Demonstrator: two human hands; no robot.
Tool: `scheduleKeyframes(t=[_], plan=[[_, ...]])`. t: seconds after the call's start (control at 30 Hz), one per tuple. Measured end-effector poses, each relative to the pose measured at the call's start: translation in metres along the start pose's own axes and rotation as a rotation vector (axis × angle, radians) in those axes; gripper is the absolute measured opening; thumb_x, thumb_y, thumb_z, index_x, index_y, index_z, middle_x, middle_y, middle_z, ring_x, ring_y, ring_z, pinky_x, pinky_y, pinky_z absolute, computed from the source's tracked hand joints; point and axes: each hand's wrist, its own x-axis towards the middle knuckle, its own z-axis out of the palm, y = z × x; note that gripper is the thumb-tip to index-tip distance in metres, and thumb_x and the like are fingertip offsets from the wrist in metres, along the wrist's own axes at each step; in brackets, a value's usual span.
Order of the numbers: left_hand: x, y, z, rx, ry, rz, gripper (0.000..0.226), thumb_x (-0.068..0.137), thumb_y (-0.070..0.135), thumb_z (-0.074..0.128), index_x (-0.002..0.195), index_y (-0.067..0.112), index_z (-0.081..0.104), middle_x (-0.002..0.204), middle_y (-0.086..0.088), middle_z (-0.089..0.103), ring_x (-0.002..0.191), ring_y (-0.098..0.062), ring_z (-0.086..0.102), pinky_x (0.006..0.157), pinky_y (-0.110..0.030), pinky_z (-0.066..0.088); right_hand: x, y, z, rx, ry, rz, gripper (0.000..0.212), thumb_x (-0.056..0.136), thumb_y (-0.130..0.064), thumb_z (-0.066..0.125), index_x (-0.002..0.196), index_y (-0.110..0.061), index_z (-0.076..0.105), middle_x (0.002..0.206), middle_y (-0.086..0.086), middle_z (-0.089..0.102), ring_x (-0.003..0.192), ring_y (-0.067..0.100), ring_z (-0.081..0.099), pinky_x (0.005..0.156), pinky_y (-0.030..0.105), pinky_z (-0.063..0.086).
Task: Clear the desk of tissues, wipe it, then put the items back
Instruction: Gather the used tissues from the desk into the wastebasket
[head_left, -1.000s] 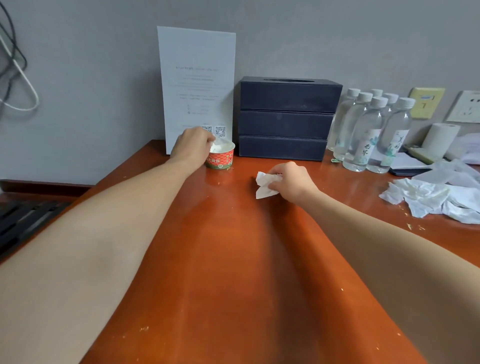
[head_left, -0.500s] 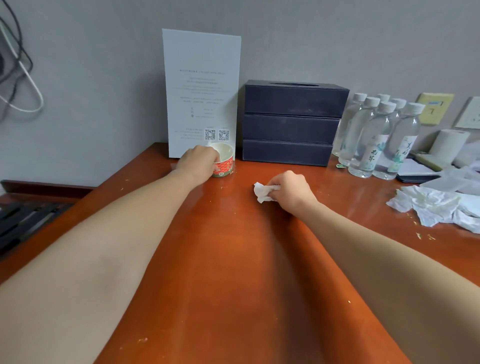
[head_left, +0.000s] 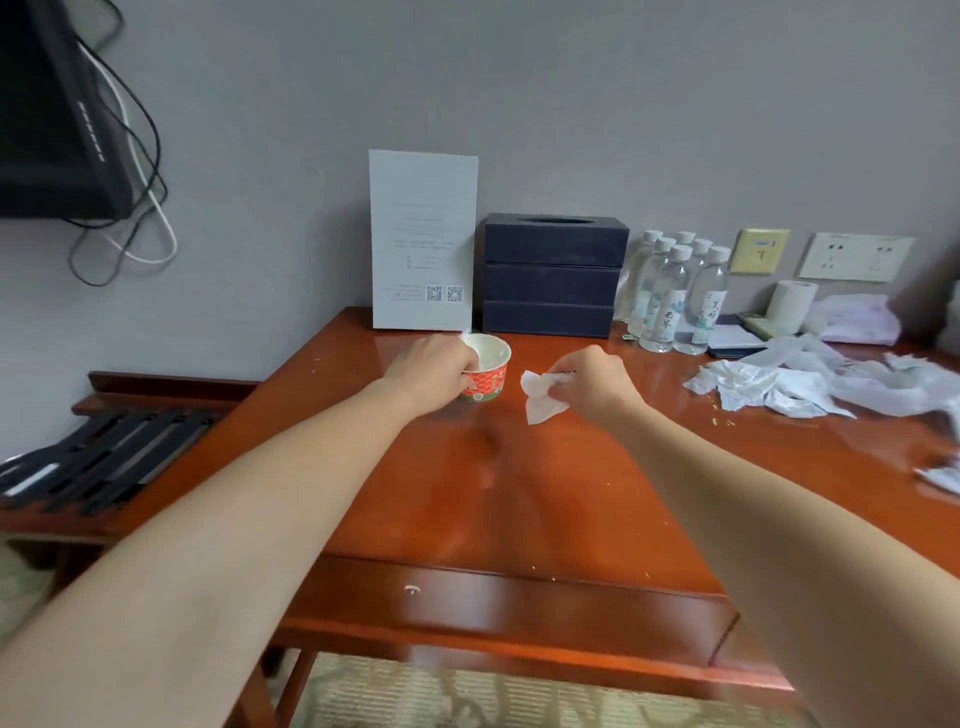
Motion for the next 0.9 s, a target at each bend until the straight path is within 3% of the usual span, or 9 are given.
scheduleKeyframes(t=[0.13,0.3,0.43,0.5,0.67,0.8,0.9], plan=[[-0.058,0.032,-0.013,-0.058,0.004,0.035,0.013,0.092,0.021,0.063,0.101,0.017,0.072,0.117,-0.008,0.067,0.102,-0.03,0.063,0.081,-0.042,0.055,-0.063,0.005,-0.01,0.014,-0.002,0.021,0.025,0.093,-0.01,0.062,0.117,-0.01,0.069,0.11,0.011,0.068,0.086,0.021,0.061,0.056,0.019,0.043],[-0.13,0.075,-0.02,-0.14,0.013,0.083,0.021,0.094,0.021,0.063,0.113,0.016,0.072,0.122,-0.006,0.066,0.107,-0.025,0.064,0.084,-0.038,0.056,-0.152,0.022,-0.01,0.045,-0.004,0.038,0.022,0.089,-0.011,0.062,0.107,-0.013,0.073,0.086,0.005,0.064,0.078,0.021,0.061,0.064,0.027,0.045],[-0.183,0.108,-0.015,-0.17,0.003,0.127,0.016,0.094,0.018,0.059,0.102,0.013,0.072,0.107,-0.004,0.067,0.098,-0.025,0.063,0.079,-0.04,0.053,-0.216,0.046,-0.006,0.052,-0.002,0.02,0.018,0.088,-0.013,0.063,0.101,-0.014,0.075,0.073,0.0,0.063,0.071,0.02,0.059,0.06,0.025,0.042],[-0.21,0.123,-0.008,-0.195,0.003,0.162,0.017,0.094,0.016,0.058,0.104,0.014,0.072,0.109,-0.002,0.067,0.097,-0.024,0.062,0.078,-0.038,0.052,-0.244,0.061,-0.004,0.057,0.011,0.025,0.015,0.088,-0.015,0.064,0.097,-0.013,0.075,0.071,0.0,0.063,0.069,0.019,0.058,0.059,0.027,0.041],[-0.259,0.15,0.03,-0.16,0.007,0.227,0.018,0.093,0.017,0.058,0.103,0.014,0.072,0.108,-0.004,0.067,0.098,-0.027,0.062,0.082,-0.038,0.051,-0.303,0.099,0.015,0.069,0.018,0.066,0.015,0.087,-0.015,0.064,0.096,-0.014,0.076,0.073,0.0,0.066,0.072,0.019,0.06,0.062,0.028,0.046],[-0.292,0.162,0.079,-0.102,-0.041,0.263,0.018,0.092,0.016,0.055,0.1,0.014,0.071,0.104,-0.003,0.066,0.095,-0.03,0.06,0.082,-0.037,0.044,-0.339,0.128,0.045,0.087,-0.023,0.135,0.014,0.085,-0.016,0.063,0.093,-0.017,0.076,0.058,-0.01,0.056,0.067,0.017,0.054,0.053,0.023,0.039],[-0.313,0.165,0.119,-0.109,-0.121,0.251,0.019,0.092,0.017,0.055,0.101,0.017,0.072,0.105,-0.001,0.065,0.096,-0.031,0.06,0.084,-0.04,0.047,-0.355,0.146,0.07,0.111,-0.08,0.193,0.016,0.085,-0.016,0.064,0.095,-0.019,0.076,0.065,-0.007,0.061,0.073,0.017,0.057,0.058,0.025,0.039]])
